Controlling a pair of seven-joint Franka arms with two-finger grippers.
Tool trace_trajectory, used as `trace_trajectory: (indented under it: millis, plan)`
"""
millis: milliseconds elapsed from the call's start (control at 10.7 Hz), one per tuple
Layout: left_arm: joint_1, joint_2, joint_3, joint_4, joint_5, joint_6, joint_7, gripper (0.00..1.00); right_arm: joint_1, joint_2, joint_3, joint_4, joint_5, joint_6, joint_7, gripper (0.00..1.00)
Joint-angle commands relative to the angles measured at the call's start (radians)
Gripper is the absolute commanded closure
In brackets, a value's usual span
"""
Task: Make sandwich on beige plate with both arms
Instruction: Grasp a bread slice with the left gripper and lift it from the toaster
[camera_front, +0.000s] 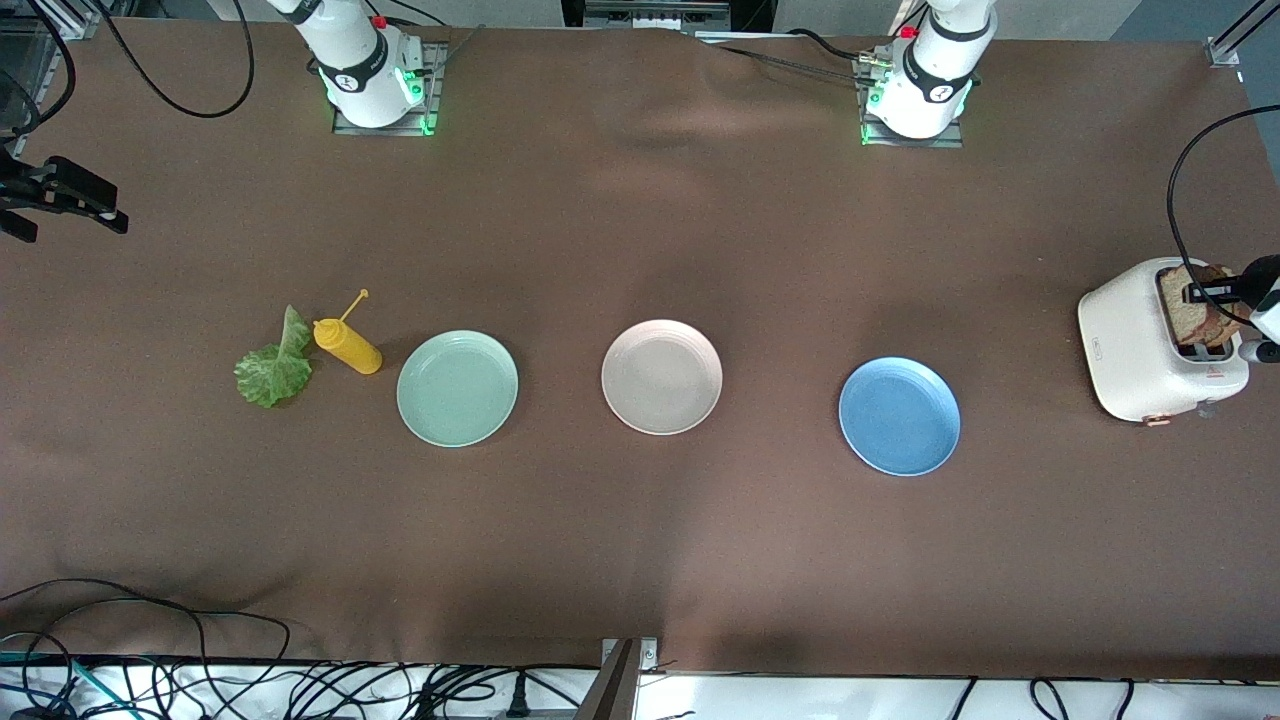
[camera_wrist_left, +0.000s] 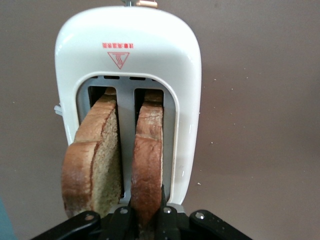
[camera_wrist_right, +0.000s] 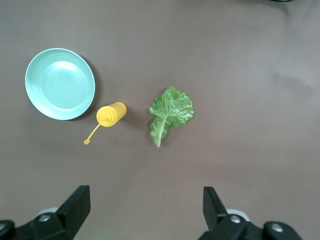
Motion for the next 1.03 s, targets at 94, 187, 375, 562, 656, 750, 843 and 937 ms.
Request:
trace_trajectory:
  millis: [94, 187, 375, 562, 656, 750, 843, 937]
  plan:
    - [-0.008, 0.004, -0.020, 0.131, 0.000, -0.168, 0.047, 1.00, 0.002, 0.007, -0.001, 0.021, 0.014, -0.015, 0.009, 0.00]
    - [-0.008, 0.004, -0.035, 0.179, -0.047, -0.225, 0.047, 1.00, 0.002, 0.007, -0.001, 0.021, 0.014, -0.015, 0.009, 0.00]
    - [-0.008, 0.004, -0.058, 0.243, -0.132, -0.298, 0.038, 1.00, 0.001, 0.007, -0.001, 0.023, 0.016, -0.013, 0.009, 0.00]
    - [-0.008, 0.003, -0.107, 0.258, -0.186, -0.312, -0.006, 1.00, 0.002, 0.007, -0.001, 0.023, 0.014, -0.012, 0.009, 0.00]
    - [-0.008, 0.001, -0.118, 0.258, -0.236, -0.312, -0.034, 1.00, 0.002, 0.007, -0.001, 0.023, 0.014, -0.013, 0.009, 0.00]
    - [-0.014, 0.003, -0.118, 0.258, -0.300, -0.312, -0.064, 1.00, 0.002, 0.007, -0.001, 0.023, 0.014, -0.013, 0.009, 0.00]
    - [-0.039, 0.006, -0.118, 0.255, -0.356, -0.312, -0.078, 1.00, 0.002, 0.007, -0.001, 0.023, 0.014, -0.015, 0.009, 0.00]
    - [-0.063, 0.011, -0.118, 0.250, -0.417, -0.309, -0.106, 1.00, 0.002, 0.007, -0.001, 0.023, 0.014, -0.015, 0.009, 0.00]
